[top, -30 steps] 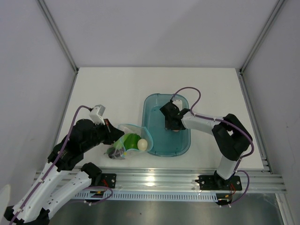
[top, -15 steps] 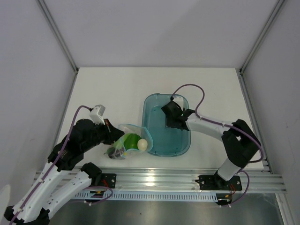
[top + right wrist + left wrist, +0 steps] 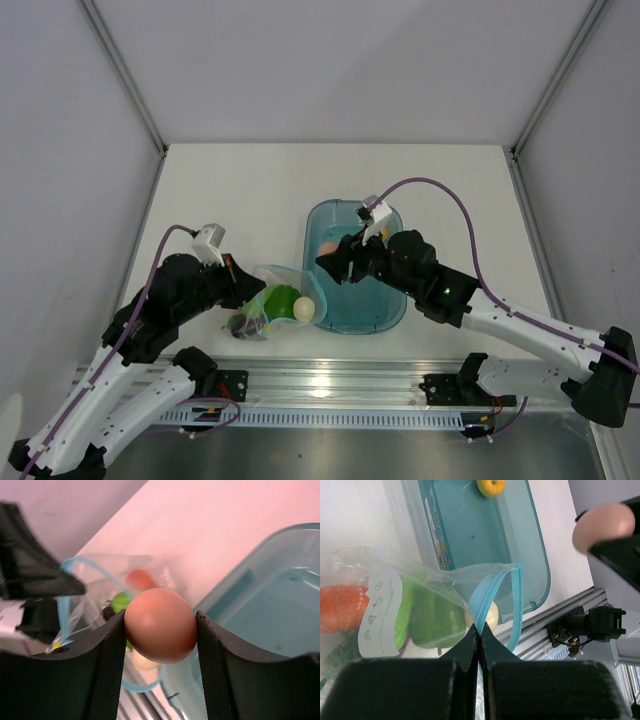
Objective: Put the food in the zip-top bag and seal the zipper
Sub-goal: Place the fake food in the zipper food storage bag.
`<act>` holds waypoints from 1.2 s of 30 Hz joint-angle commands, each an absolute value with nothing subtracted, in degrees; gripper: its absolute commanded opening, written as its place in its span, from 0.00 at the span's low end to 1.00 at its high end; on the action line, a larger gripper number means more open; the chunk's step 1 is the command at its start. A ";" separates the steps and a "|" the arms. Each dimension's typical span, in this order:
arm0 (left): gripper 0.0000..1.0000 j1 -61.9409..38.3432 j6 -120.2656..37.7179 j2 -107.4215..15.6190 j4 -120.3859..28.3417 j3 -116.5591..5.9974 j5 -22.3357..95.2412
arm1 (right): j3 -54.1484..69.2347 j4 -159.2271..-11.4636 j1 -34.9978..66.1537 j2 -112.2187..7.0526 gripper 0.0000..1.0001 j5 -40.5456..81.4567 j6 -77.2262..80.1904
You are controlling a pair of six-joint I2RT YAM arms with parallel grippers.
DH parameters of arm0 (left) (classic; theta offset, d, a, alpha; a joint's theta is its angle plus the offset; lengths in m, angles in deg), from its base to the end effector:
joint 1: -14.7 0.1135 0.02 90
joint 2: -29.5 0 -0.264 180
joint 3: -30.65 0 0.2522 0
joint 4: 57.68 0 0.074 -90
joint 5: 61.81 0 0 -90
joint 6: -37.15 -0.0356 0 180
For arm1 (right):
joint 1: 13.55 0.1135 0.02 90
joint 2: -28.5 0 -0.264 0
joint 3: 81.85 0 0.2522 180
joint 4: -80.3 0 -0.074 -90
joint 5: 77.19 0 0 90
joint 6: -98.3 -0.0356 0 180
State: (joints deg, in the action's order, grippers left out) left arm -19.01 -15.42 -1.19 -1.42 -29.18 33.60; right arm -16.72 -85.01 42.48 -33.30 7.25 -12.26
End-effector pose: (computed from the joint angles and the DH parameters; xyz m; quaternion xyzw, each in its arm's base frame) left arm 0.0902 -0.0642 0.3212 -0.0031 0.8526 -0.3358 0.4004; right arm 0.1450 0.2090 0.3393 -0.2061 0.7453 0.3628 0.5200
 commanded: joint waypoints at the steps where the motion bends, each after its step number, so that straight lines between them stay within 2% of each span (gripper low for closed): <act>1: 0.01 -18.70 -15.15 -1.26 -4.19 -29.87 35.57 | -15.10 -88.94 45.50 -35.83 0.07 18.78 -7.09; 8: 0.01 -18.70 -14.80 -0.55 -3.84 -29.69 35.40 | -9.74 -87.17 49.55 -44.88 0.18 20.37 -4.98; 9: 0.01 -18.61 -14.71 -0.55 -3.75 -29.87 35.31 | -9.38 -87.26 49.64 -45.59 0.33 20.72 -4.80; 12: 0.01 -18.70 -14.62 -0.90 -3.93 -29.87 35.57 | -7.89 -86.64 50.17 -48.13 0.67 20.99 -4.80; 18: 0.01 -18.61 -14.36 -1.61 -4.63 -29.70 36.19 | -7.44 -86.64 50.61 -49.64 0.94 18.35 -4.80; 27: 0.00 -18.61 -14.62 -1.17 -4.54 -29.34 35.84 | -9.46 -86.20 50.44 -45.42 0.95 4.74 -6.90; 36: 0.01 -18.61 -14.62 -1.34 -5.33 -28.73 36.27 | -10.00 -81.65 43.33 -41.46 0.94 -5.98 -14.19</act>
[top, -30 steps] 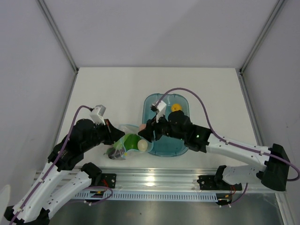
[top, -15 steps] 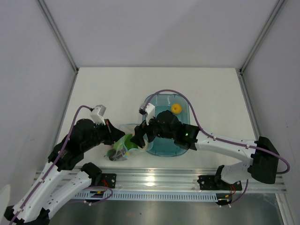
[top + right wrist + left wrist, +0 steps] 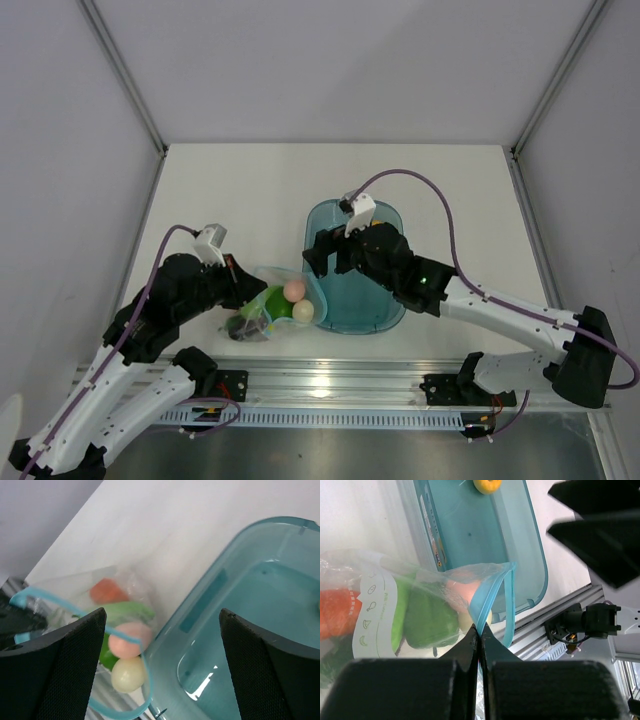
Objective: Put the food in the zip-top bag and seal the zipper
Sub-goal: Place the fake food in the zipper food storage bag, then pick up the fake fruit from the bin.
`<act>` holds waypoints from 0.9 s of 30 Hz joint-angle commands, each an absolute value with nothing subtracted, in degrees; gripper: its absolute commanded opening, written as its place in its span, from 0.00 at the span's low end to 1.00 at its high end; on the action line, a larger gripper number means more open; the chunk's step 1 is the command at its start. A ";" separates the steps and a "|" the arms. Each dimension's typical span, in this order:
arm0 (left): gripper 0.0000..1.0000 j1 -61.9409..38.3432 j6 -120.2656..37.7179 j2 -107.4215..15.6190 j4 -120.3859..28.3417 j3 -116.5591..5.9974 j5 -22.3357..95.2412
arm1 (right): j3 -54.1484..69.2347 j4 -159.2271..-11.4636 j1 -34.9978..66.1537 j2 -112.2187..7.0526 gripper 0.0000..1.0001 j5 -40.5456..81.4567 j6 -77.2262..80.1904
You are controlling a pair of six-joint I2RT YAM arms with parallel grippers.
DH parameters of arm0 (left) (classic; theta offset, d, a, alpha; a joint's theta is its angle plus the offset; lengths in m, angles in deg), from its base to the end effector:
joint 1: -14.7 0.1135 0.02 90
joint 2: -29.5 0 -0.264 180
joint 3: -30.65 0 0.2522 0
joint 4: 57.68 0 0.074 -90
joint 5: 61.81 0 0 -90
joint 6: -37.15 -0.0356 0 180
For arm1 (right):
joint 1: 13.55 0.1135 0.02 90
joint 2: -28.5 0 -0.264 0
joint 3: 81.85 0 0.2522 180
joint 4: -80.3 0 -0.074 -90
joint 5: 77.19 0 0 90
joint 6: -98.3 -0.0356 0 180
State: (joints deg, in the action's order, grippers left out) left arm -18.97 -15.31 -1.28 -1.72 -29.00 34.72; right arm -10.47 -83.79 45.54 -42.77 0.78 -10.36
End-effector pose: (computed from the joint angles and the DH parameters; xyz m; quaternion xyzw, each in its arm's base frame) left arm 0.0905 -0.0651 0.3206 0.0009 0.8522 -0.3428 0.3953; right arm 0.1564 0.2468 0.3344 -0.2148 0.7662 0.3114 0.5195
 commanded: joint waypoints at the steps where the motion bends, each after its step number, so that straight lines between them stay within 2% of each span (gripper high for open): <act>1: 0.01 -18.70 -14.53 -1.69 -5.51 -28.81 36.45 | -9.39 -81.03 41.14 -41.46 0.94 -6.43 -16.20; 6: 0.01 -18.61 -14.27 -1.96 -6.47 -28.20 37.24 | -5.26 -74.62 33.49 -43.39 0.93 -10.65 -21.14; 9: 0.01 -18.61 -14.27 -2.05 -6.48 -27.76 37.42 | -0.35 -70.75 29.88 -48.39 0.93 -12.40 -22.03; 18: 0.01 -18.70 -15.23 -2.40 -5.42 -29.34 36.28 | 10.03 -65.29 28.11 -61.93 0.92 -20.14 -21.23; 27: 0.01 -18.70 -15.50 -4.42 -6.48 -28.02 36.63 | 11.45 -61.42 28.02 -73.01 0.92 -29.10 -20.45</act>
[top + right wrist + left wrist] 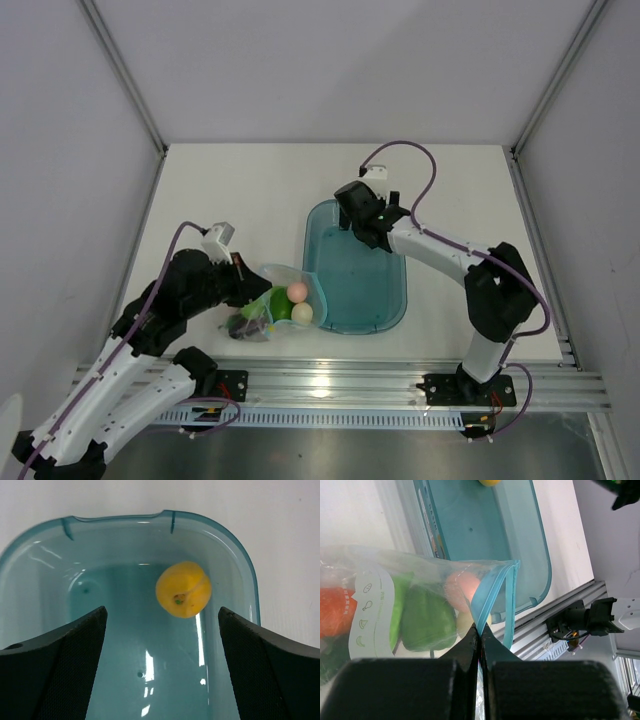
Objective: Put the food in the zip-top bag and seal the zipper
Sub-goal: Pick up the fake fruit from the bin.
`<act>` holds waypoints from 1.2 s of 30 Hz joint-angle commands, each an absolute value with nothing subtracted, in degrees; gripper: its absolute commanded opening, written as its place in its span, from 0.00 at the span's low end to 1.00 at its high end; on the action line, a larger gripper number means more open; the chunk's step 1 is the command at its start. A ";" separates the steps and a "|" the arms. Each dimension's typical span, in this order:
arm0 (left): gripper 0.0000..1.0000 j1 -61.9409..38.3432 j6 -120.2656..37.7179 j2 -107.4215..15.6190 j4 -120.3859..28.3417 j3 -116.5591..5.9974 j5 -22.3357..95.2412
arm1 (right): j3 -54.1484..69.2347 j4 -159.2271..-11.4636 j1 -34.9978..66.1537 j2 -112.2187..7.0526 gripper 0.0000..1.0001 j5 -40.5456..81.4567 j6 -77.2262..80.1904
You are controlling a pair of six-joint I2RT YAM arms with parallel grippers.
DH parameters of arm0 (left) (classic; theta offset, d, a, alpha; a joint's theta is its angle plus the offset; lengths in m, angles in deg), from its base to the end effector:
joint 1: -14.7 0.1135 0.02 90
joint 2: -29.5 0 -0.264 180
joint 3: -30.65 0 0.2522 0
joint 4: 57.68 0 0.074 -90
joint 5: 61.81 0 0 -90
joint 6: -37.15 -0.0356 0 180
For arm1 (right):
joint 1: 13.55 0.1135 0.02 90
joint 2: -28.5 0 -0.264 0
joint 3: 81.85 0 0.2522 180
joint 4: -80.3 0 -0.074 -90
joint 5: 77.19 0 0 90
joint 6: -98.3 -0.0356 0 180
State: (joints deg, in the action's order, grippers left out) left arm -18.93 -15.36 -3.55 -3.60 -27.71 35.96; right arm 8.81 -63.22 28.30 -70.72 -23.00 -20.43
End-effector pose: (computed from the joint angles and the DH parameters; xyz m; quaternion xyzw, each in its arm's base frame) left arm 0.0993 -0.0718 0.3127 0.0056 0.8593 -0.3429 0.3794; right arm 0.3002 0.2409 0.2638 0.0163 0.8869 -0.0217 0.4611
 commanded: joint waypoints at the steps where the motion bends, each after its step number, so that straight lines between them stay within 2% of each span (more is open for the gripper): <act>1: 0.00 -18.70 -15.41 -4.59 -6.74 -27.85 36.54 | 11.36 -61.59 28.02 -73.89 0.93 -29.63 -20.27; 9: 0.01 -18.70 -15.06 -5.56 -7.71 -27.67 36.98 | 11.80 -63.96 27.67 -81.18 0.93 -31.65 -19.13; 22: 0.00 -18.52 -14.62 -6.09 -8.06 -27.41 37.07 | 12.15 -66.60 26.71 -85.67 0.89 -31.22 -18.16; 32: 0.01 -18.52 -14.45 -5.83 -8.32 -27.06 37.07 | 11.98 -68.54 25.83 -88.66 0.79 -30.69 -18.34; 35: 0.01 -18.61 -14.36 -5.83 -8.32 -26.97 37.16 | 11.89 -69.24 25.74 -88.75 0.72 -30.60 -18.16; 36: 0.01 -18.52 -14.36 -5.74 -8.24 -26.80 37.07 | 11.89 -69.33 25.74 -88.75 0.67 -30.78 -18.16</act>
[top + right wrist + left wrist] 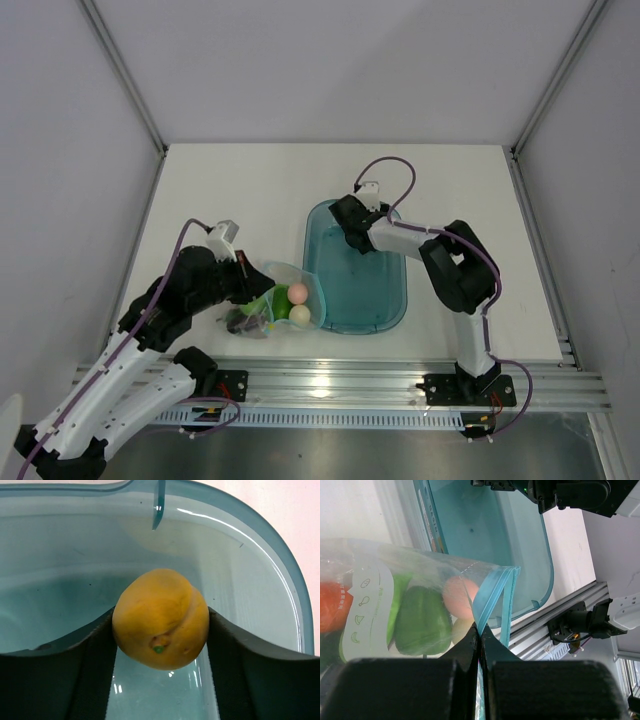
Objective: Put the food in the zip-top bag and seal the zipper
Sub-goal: Pick up the fake fruit from the bin, then place the fake fruit in the zipper food storage bag.
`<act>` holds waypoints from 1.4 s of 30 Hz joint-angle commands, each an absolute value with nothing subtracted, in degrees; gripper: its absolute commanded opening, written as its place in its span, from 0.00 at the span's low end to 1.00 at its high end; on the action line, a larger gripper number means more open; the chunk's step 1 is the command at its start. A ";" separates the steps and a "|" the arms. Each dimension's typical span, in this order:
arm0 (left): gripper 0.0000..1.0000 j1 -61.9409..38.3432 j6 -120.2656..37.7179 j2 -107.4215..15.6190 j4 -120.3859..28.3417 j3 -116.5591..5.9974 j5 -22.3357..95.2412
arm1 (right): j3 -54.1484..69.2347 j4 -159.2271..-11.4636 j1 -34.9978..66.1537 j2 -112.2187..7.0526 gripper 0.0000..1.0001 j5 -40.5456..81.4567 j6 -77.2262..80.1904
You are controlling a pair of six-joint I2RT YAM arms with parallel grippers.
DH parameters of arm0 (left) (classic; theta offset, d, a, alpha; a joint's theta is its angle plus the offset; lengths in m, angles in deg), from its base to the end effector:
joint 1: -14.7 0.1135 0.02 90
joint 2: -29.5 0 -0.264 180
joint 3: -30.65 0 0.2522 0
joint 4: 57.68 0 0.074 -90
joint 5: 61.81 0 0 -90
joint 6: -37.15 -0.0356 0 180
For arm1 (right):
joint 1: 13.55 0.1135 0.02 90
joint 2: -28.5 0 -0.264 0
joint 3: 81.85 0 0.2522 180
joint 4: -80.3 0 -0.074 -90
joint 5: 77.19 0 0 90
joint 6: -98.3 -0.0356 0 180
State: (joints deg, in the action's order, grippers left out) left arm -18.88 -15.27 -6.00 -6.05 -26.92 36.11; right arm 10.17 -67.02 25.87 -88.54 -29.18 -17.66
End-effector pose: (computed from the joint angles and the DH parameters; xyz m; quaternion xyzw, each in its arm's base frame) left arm 0.1088 -0.0781 0.3077 0.0047 0.8627 -0.3407 0.3737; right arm 0.3413 0.2497 0.1571 -0.0061 0.9023 -0.1494 0.4044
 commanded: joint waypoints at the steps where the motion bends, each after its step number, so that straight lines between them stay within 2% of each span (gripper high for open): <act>1: 0.01 -18.52 -14.36 -5.65 -8.32 -26.71 37.07 | 11.72 -69.59 25.83 -88.66 0.62 -30.95 -18.07; 2: 0.01 -18.52 -14.36 -5.56 -8.15 -26.79 37.07 | 11.54 -69.68 25.83 -88.66 0.58 -30.95 -18.16; 3: 0.01 -18.52 -14.44 -5.56 -8.06 -26.97 36.98 | 11.45 -69.68 25.83 -88.31 0.48 -31.30 -18.25; 8: 0.01 -18.61 -14.45 -5.21 -7.88 -26.70 36.98 | 9.87 -70.12 26.79 -85.50 0.22 -32.10 -18.07; 9: 0.01 -18.61 -14.45 -5.12 -7.80 -26.62 36.98 | 9.35 -69.95 27.58 -84.63 0.15 -32.36 -17.90; 12: 0.01 -18.52 -14.45 -4.86 -7.53 -26.70 36.98 | 7.24 -70.73 29.59 -80.06 0.05 -31.84 -16.76; 16: 0.01 -18.61 -14.62 -4.60 -6.92 -26.97 36.63 | 3.30 -72.40 31.88 -71.72 0.00 -26.66 -14.74; 20: 0.01 -18.61 -14.62 -4.33 -6.57 -26.79 36.45 | -3.30 -79.94 33.64 -59.00 0.00 -13.31 -9.99; 23: 0.01 -18.61 -14.71 -4.33 -6.22 -26.71 35.93 | -7.88 -84.34 34.18 -52.73 0.00 -1.98 -7.53; 26: 0.01 -18.61 -14.80 -4.33 -5.95 -26.53 35.84 | -9.73 -85.24 34.26 -46.84 0.00 14.52 -4.29; 27: 0.01 -18.52 -14.80 -4.42 -5.86 -26.09 35.84 | -9.73 -85.24 34.26 -45.69 0.00 23.97 -3.49; 31: 0.01 -18.61 -14.45 -4.33 -5.86 -25.74 36.10 | -9.47 -84.71 35.67 -44.80 0.02 38.61 -1.02; 34: 0.01 -18.61 -14.36 -4.07 -5.43 -26.09 36.10 | -9.03 -84.10 36.99 -44.89 0.01 45.21 0.38; 42: 0.01 -18.61 -14.71 -3.89 -4.02 -28.64 35.49 | -6.48 -81.46 39.35 -47.26 0.00 54.82 1.97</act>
